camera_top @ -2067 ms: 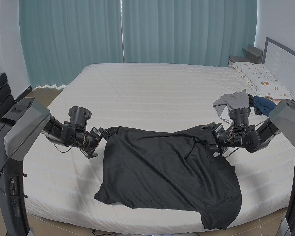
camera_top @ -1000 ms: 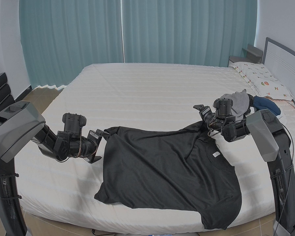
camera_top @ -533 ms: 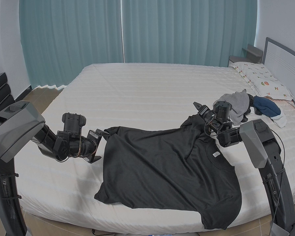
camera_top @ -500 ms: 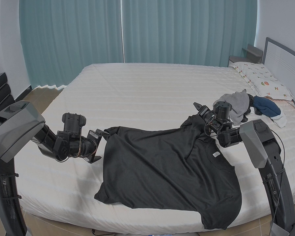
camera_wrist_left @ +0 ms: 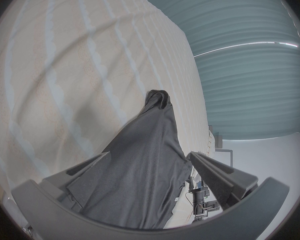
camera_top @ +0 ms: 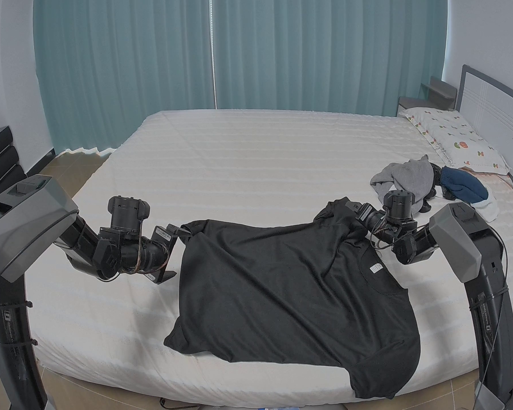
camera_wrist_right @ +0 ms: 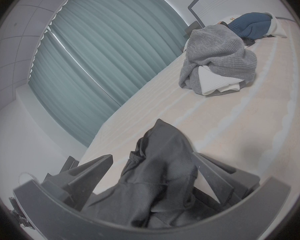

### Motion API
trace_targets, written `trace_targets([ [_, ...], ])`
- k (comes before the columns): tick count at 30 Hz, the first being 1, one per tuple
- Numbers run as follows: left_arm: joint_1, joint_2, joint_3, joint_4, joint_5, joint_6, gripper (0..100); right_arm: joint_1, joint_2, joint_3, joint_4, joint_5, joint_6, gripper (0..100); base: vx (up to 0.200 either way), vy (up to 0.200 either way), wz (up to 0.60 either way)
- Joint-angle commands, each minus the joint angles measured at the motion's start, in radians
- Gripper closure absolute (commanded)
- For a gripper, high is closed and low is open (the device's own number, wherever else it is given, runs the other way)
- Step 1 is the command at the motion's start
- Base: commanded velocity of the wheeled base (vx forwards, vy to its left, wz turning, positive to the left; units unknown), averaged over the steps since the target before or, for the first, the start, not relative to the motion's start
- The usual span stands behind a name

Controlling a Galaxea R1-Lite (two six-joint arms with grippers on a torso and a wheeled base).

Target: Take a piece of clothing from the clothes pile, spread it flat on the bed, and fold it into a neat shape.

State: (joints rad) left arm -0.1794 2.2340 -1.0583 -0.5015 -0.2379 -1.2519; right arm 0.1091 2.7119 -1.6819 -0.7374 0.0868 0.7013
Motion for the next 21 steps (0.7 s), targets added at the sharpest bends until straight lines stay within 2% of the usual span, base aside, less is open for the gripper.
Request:
trace_targets([
  [1, 0.000, 0.003, 0.000, 0.000, 0.000, 0.000, 0, -0.016, -0.023, 0.027, 0.001, 0.008, -0.005, 0, 0.000, 0.000, 0.00],
  [10, 0.000, 0.003, 0.000, 0.000, 0.000, 0.002, 0, -0.016, 0.023, -0.002, 0.012, 0.036, -0.005, 0, 0.000, 0.000, 0.00],
  [11, 0.000, 0.003, 0.000, 0.000, 0.000, 0.002, 0, -0.016, 0.026, -0.002, 0.012, 0.039, -0.003, 100, 0.000, 0.000, 0.00],
  [15, 0.000, 0.003, 0.000, 0.000, 0.000, 0.002, 0, -0.017, 0.045, -0.025, 0.006, 0.068, 0.001, 100, 0.000, 0.000, 0.00],
  [21, 0.000, 0.004, 0.000, 0.000, 0.000, 0.002, 0, -0.042, 0.043, -0.163, 0.012, 0.027, 0.007, 100, 0.000, 0.000, 0.00],
])
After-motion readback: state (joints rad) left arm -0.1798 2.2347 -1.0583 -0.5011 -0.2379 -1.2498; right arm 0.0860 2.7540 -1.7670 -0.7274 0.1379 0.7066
